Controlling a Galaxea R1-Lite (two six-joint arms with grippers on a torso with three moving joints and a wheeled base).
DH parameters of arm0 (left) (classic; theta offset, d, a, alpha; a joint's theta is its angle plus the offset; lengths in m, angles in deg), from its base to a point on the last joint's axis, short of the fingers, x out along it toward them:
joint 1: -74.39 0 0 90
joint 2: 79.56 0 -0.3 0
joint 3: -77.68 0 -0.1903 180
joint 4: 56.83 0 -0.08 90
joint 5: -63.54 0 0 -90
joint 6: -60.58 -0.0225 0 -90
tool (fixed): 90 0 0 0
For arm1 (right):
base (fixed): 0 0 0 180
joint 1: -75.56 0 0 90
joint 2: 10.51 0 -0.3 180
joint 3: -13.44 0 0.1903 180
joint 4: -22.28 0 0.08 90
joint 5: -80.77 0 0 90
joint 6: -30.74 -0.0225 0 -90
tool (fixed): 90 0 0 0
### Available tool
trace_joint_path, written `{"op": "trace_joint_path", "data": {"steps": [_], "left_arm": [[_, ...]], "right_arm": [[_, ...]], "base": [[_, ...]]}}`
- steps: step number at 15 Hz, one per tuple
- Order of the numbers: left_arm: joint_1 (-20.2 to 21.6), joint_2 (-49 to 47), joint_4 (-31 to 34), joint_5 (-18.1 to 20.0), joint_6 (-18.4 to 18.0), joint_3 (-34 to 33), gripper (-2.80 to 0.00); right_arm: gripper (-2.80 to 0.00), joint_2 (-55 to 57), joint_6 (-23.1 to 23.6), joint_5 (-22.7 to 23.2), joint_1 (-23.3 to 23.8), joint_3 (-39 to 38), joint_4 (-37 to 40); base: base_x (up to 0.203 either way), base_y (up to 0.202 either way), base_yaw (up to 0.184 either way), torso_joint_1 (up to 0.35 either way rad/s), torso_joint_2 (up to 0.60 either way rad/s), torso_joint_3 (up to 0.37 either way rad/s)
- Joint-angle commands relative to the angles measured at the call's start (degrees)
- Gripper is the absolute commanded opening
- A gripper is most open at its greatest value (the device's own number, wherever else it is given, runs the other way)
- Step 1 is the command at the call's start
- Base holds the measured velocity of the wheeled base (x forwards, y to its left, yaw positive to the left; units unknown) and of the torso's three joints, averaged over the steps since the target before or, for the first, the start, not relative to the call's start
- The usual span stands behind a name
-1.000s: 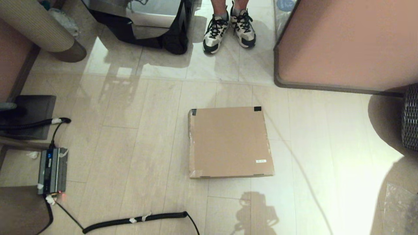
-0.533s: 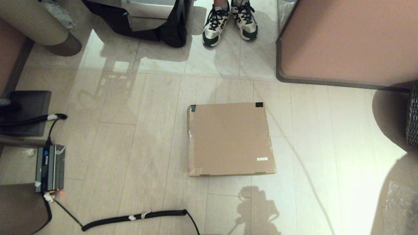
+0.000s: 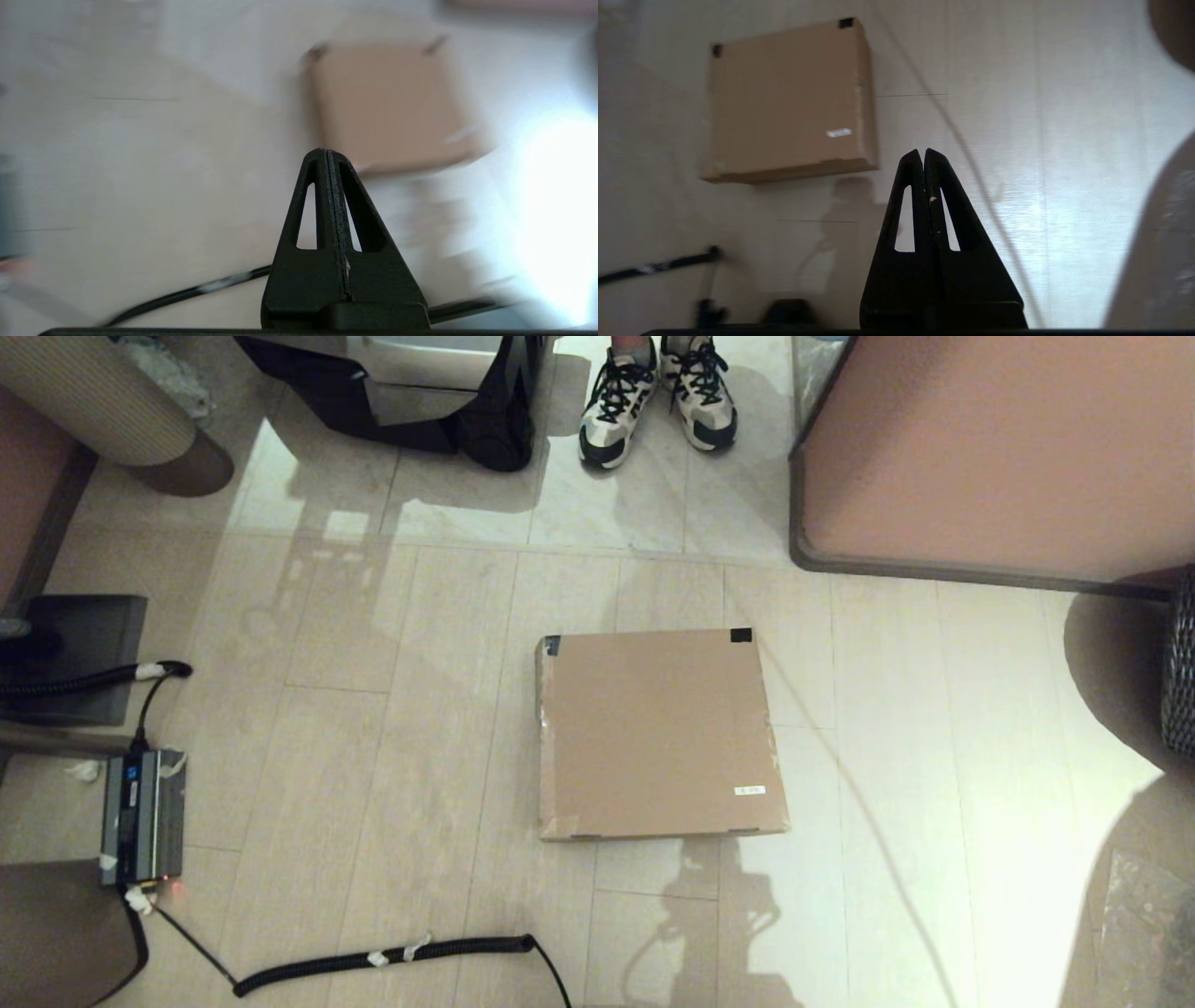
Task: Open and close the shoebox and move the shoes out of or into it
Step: Open the shoe box
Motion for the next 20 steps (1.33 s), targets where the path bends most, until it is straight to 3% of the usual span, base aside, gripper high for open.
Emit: {"op": "trace_joint_path", "data": {"steps": [1, 4, 7, 9, 15, 20], "left_arm": [[-1.5, -18.2, 0.3, 1.8, 9.8, 9.0, -2.8], [-3.6, -39.8, -2.1, 8.9, 18.4, 15.3, -2.8], [-4.6, -58.0, -11.0, 15.9, 22.8, 17.6, -2.8], [-4.8, -66.8, -17.4, 18.6, 24.4, 17.8, -2.8], [-4.8, -90.3, -43.6, 20.3, 25.5, 12.6, -2.8], [-5.9, -107.0, -59.1, 19.4, 24.9, 13.7, -2.8]], "right_arm": [[-2.8, 19.1, -7.3, 4.4, -0.7, 8.0, 1.2], [-2.8, 40.5, -12.3, 12.3, -1.2, 13.2, -2.5], [-2.8, 60.4, -14.9, 16.3, -1.4, 16.5, -12.1], [-2.8, 71.6, -15.8, 18.2, -1.6, 17.6, -20.9], [-2.8, 97.6, -16.4, 22.5, -1.7, 17.0, -45.1], [-2.8, 114.1, -16.6, 22.9, -2.8, 17.0, -62.8]], "base": [[0.0, 0.0, 0.0, 0.0, 0.0, 0.0], [0.0, 0.0, 0.0, 0.0, 0.0, 0.0], [0.0, 0.0, 0.0, 0.0, 0.0, 0.0], [0.0, 0.0, 0.0, 0.0, 0.0, 0.0], [0.0, 0.0, 0.0, 0.0, 0.0, 0.0], [0.0, 0.0, 0.0, 0.0, 0.0, 0.0]]}}
